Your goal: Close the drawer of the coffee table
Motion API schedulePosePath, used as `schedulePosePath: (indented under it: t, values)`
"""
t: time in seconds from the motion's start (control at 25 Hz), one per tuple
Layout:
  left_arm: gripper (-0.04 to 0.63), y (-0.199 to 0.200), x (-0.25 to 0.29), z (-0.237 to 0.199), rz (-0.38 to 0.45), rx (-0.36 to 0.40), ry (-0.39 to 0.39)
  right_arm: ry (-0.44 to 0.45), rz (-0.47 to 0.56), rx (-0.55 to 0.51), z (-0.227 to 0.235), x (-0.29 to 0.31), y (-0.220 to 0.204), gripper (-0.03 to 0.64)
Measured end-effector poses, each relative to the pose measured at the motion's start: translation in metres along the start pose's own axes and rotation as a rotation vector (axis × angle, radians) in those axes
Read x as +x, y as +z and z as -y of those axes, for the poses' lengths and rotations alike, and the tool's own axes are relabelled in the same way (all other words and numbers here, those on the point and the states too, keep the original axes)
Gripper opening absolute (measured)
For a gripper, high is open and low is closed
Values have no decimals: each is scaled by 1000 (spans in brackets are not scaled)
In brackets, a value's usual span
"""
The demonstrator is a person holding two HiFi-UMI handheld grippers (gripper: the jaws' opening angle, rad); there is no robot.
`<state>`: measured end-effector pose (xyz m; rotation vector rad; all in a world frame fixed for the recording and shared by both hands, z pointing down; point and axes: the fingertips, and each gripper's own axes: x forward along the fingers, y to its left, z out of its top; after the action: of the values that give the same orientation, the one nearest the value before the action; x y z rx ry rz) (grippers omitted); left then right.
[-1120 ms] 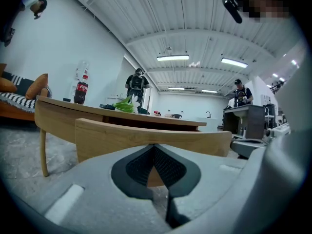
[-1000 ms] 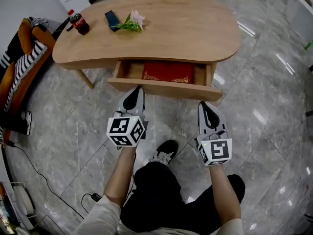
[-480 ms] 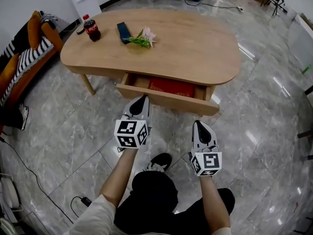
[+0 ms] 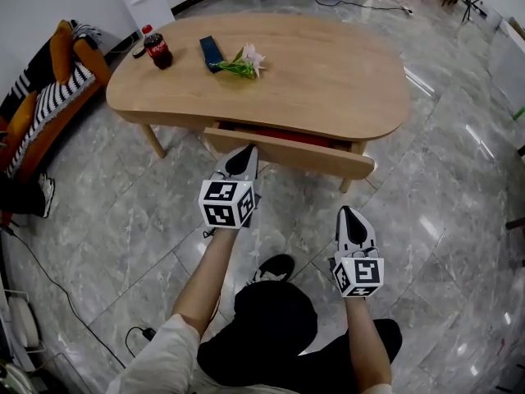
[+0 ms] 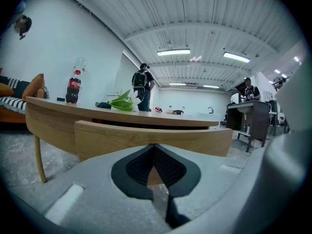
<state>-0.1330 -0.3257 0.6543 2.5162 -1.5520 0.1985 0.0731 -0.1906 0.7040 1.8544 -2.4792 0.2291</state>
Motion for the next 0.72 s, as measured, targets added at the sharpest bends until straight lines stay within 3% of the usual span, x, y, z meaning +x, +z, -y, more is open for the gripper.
schedulePosePath:
  t: [0.4, 0.72]
  values:
    - [9, 6, 26, -2, 35, -43, -11, -90, -12, 32, 34, -18, -7, 17]
    - [9, 14, 43, -9, 42, -1, -10, -93, -41, 31, 35, -29, -19, 17]
